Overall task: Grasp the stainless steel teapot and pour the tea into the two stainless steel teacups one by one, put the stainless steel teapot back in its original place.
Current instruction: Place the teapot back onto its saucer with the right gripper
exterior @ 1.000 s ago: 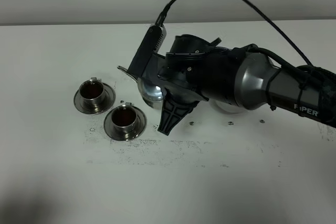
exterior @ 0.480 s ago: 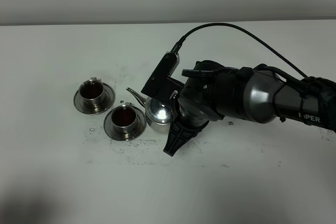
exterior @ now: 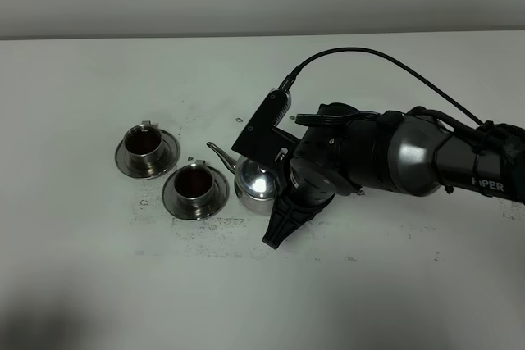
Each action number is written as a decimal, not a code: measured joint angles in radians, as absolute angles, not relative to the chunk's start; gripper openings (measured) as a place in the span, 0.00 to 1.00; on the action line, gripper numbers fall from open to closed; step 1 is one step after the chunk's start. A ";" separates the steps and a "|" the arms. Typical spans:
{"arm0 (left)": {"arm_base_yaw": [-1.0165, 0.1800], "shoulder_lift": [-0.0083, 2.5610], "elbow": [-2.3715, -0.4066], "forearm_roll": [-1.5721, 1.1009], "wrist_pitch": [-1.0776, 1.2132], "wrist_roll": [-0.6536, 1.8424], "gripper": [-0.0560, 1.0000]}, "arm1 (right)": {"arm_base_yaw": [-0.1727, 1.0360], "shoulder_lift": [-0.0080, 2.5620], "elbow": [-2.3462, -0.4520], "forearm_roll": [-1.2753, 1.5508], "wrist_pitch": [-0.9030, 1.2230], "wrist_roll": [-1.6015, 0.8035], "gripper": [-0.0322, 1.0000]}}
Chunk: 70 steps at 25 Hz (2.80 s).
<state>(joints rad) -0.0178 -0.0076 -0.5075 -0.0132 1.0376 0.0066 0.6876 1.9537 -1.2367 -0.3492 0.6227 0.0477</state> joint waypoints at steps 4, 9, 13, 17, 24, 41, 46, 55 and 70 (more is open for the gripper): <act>-0.018 -0.008 -0.508 -0.013 1.038 0.008 0.66 | 0.679 1.953 -1.244 -0.348 0.620 0.046 0.20; -0.018 -0.008 -0.508 -0.013 1.038 0.007 0.66 | 0.620 1.899 -1.320 -0.316 0.642 0.046 0.20; -0.018 -0.008 -0.508 -0.013 1.038 0.007 0.66 | 0.530 1.872 -1.396 -0.257 0.692 0.046 0.20; -0.018 -0.008 -0.508 -0.013 1.038 0.007 0.66 | 0.429 1.872 -1.419 -0.182 0.784 0.023 0.20; -0.018 -0.008 -0.508 -0.013 1.038 0.007 0.66 | 0.302 1.873 -1.420 -0.105 0.905 0.014 0.20; -0.018 -0.008 -0.508 -0.013 1.038 0.007 0.66 | 0.268 2.011 -1.425 -0.020 0.916 -0.034 0.20; -0.018 -0.008 -0.508 -0.013 1.038 0.007 0.66 | 0.268 2.032 -1.425 -0.019 0.897 -0.034 0.20; -0.018 -0.008 -0.508 -0.013 1.038 0.007 0.66 | 0.267 2.033 -1.425 -0.017 0.896 -0.033 0.20; -0.018 -0.008 -0.508 -0.013 1.038 0.007 0.66 | 0.267 2.033 -1.425 -0.013 0.873 -0.015 0.48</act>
<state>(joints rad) -0.0178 -0.0076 -0.5075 -0.0132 1.0376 0.0068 0.2669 2.0329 -1.4248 -0.0128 0.8732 -0.0146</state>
